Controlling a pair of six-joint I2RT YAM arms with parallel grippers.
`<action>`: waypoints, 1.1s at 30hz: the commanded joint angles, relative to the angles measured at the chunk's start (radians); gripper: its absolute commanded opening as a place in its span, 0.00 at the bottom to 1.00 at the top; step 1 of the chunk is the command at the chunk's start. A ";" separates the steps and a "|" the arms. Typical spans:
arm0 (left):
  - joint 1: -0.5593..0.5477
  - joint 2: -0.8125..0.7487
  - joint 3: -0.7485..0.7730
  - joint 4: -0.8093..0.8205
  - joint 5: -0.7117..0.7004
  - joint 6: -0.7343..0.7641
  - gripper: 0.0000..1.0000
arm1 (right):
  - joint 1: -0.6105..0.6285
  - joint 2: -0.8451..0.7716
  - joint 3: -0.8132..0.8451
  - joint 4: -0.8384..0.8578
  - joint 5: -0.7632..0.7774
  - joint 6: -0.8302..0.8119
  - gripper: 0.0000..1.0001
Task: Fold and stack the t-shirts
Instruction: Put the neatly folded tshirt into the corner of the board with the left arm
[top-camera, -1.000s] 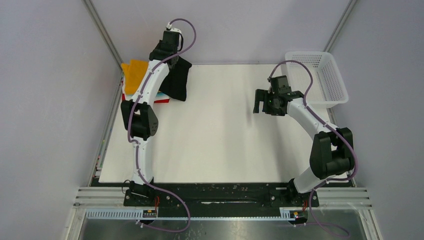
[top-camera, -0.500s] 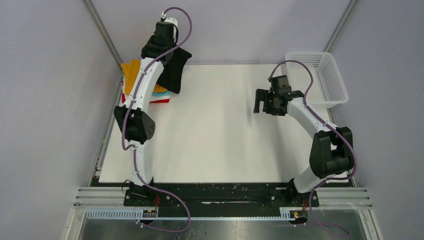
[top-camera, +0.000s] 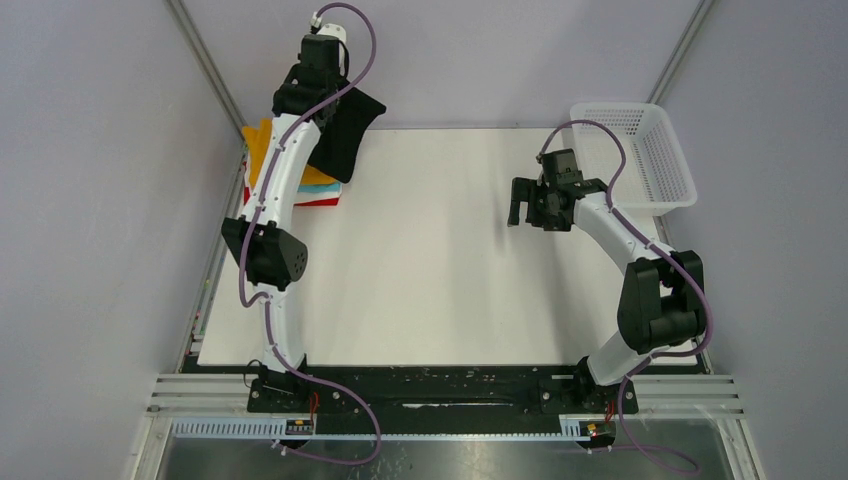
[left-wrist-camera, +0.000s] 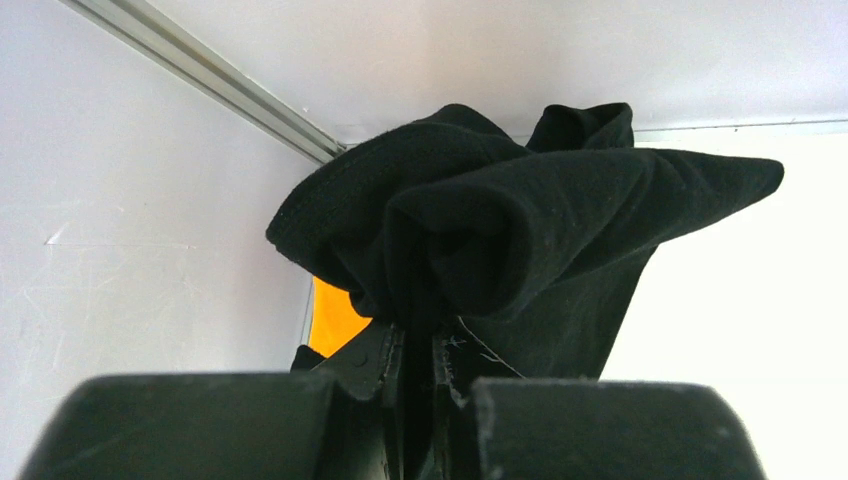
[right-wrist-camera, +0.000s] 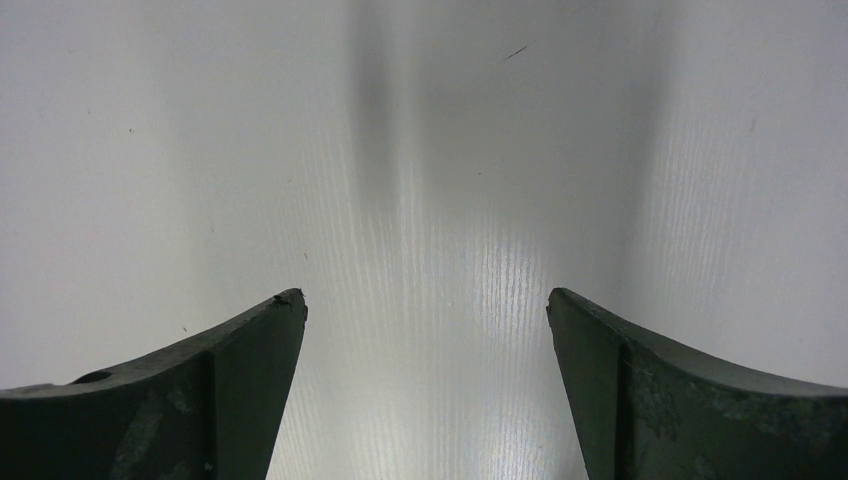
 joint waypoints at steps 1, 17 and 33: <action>0.059 0.050 0.072 0.040 -0.037 -0.011 0.00 | -0.008 0.017 0.046 -0.023 -0.008 -0.004 0.99; 0.208 0.249 0.066 0.350 -0.131 0.062 0.00 | -0.009 0.032 0.062 -0.082 0.027 -0.011 1.00; 0.253 0.287 -0.068 0.449 -0.211 0.152 0.15 | -0.010 0.058 0.105 -0.129 0.040 -0.018 1.00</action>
